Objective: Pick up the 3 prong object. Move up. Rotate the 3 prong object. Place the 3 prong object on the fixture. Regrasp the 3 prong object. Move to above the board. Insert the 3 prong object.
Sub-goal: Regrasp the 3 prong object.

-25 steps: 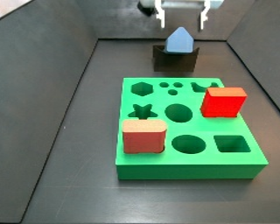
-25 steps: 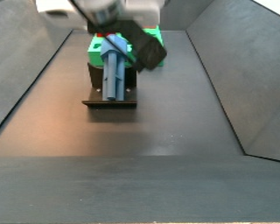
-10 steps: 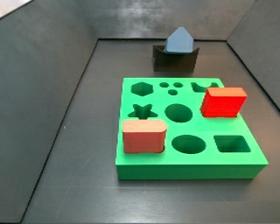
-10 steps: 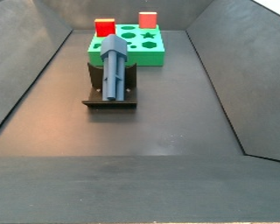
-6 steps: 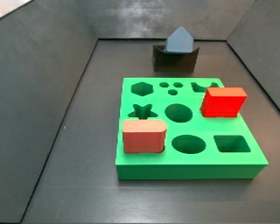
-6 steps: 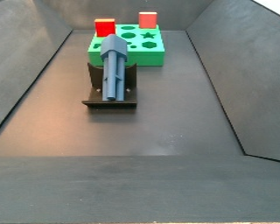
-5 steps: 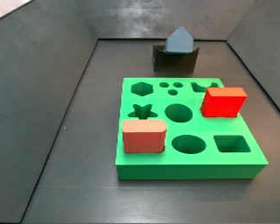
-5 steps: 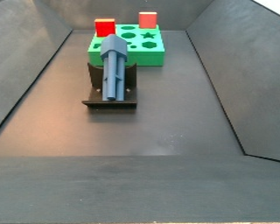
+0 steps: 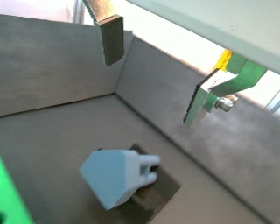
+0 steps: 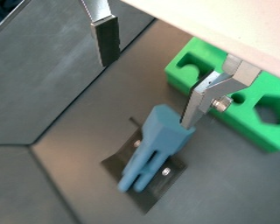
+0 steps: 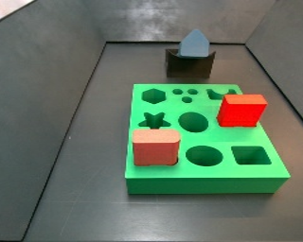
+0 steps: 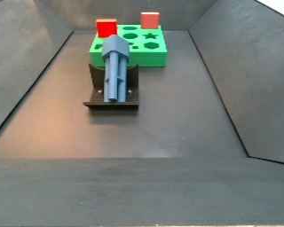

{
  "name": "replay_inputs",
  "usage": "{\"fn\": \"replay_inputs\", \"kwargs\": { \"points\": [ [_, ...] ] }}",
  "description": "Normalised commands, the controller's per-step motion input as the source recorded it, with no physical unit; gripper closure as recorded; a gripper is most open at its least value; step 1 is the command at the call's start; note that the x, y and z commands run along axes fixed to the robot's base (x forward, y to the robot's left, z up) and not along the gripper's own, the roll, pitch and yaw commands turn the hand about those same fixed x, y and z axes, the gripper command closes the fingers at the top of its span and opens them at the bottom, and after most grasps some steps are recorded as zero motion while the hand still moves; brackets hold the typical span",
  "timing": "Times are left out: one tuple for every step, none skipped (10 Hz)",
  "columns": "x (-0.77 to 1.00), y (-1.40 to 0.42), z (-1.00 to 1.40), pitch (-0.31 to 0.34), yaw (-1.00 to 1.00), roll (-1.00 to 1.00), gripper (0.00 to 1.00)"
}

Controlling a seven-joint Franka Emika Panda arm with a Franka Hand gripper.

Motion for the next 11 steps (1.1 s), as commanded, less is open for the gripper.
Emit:
{"fn": "replay_inputs", "kwargs": {
  "points": [
    [0.10,-0.04,-0.01,0.122,0.07,1.00,0.00],
    [0.10,-0.04,-0.01,0.137,0.08,1.00,0.00],
    [0.11,-0.05,-0.01,0.169,0.10,1.00,0.00],
    [0.11,-0.05,-0.01,0.200,0.14,1.00,0.00],
    [0.11,-0.05,-0.01,0.224,0.18,1.00,0.00],
    [0.11,-0.05,-0.01,0.205,0.22,0.81,0.00],
    [0.12,-0.06,-0.01,0.177,0.24,0.64,0.00],
    [0.12,-0.06,-0.01,0.155,0.25,0.52,0.00],
    [0.11,-0.04,0.00,0.098,0.25,0.27,0.00],
    [0.10,-0.04,0.00,0.059,0.25,0.21,0.00],
    [0.09,-0.05,-0.01,0.026,0.23,0.18,0.00]
  ]
}}
